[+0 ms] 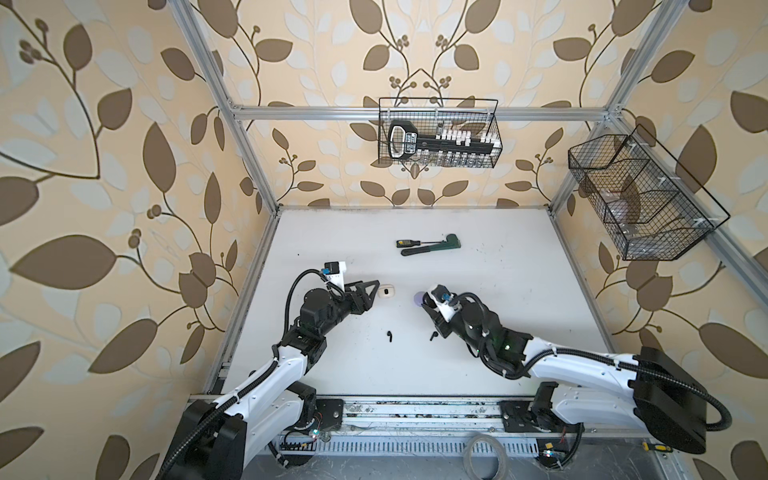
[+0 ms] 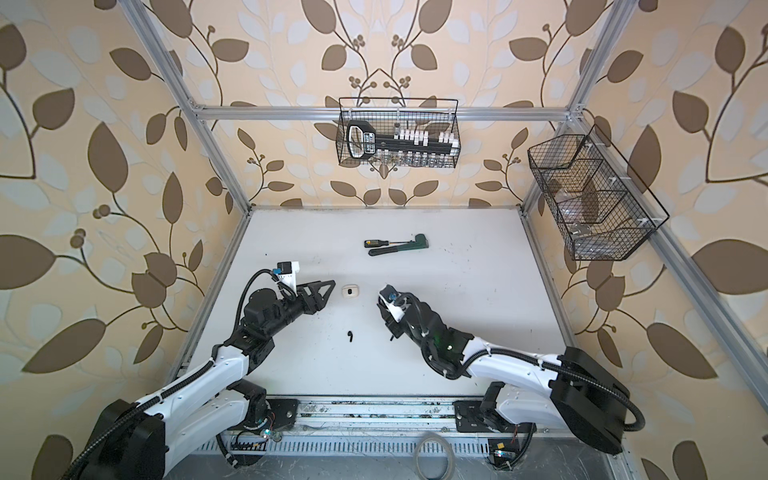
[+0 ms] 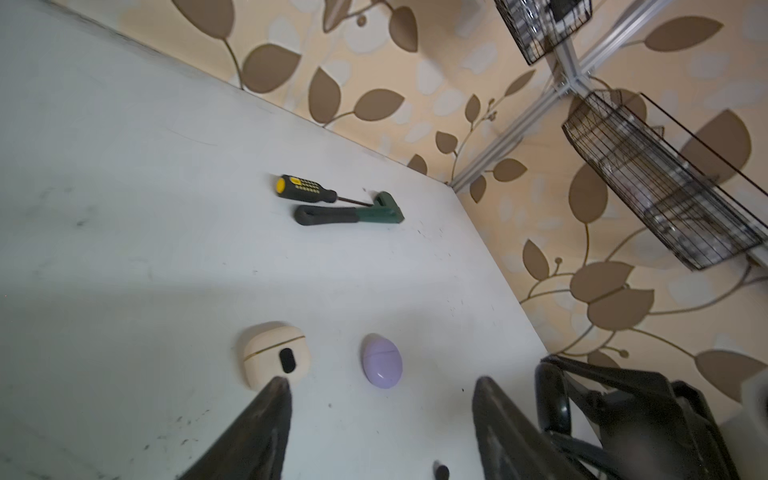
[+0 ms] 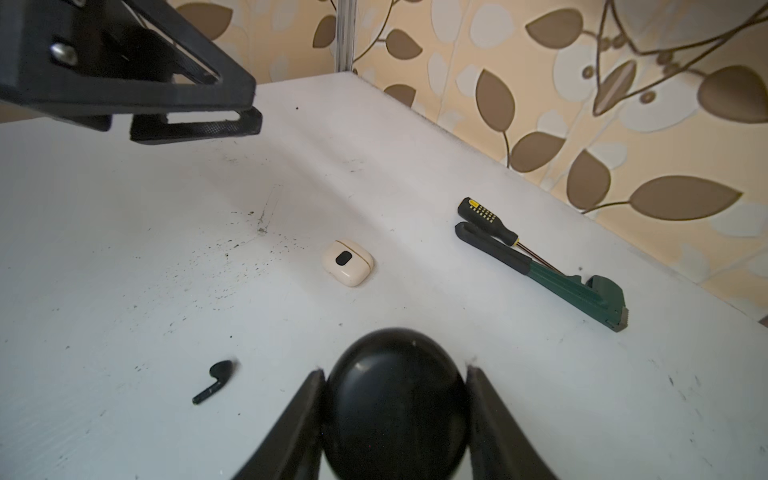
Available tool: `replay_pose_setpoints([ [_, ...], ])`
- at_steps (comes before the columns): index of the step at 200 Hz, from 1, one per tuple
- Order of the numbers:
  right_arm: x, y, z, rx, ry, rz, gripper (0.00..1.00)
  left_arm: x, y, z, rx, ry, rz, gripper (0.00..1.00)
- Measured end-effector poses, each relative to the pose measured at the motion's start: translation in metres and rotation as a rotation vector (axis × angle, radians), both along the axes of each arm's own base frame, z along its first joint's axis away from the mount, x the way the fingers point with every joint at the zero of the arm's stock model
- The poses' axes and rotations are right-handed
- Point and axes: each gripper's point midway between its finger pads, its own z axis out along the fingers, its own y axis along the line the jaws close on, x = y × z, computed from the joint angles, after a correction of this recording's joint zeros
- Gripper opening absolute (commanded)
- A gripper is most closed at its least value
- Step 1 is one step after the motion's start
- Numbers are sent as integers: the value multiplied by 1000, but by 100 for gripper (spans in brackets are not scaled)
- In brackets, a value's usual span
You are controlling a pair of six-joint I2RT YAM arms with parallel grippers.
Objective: Insert the wireless bluetooth earbuds into the charging case
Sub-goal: 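Bring the left gripper to the black case held by the right gripper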
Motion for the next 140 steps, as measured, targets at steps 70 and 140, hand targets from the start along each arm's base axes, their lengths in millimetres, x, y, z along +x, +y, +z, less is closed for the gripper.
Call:
replay_pose_setpoints([
  [70,-26,-42,9,103,-178,-4,28,-33,-73,10,33,-46,-361,59],
  [140,-25,-39,11,75,-271,14,24,-55,-93,21,72,-91,-500,56],
])
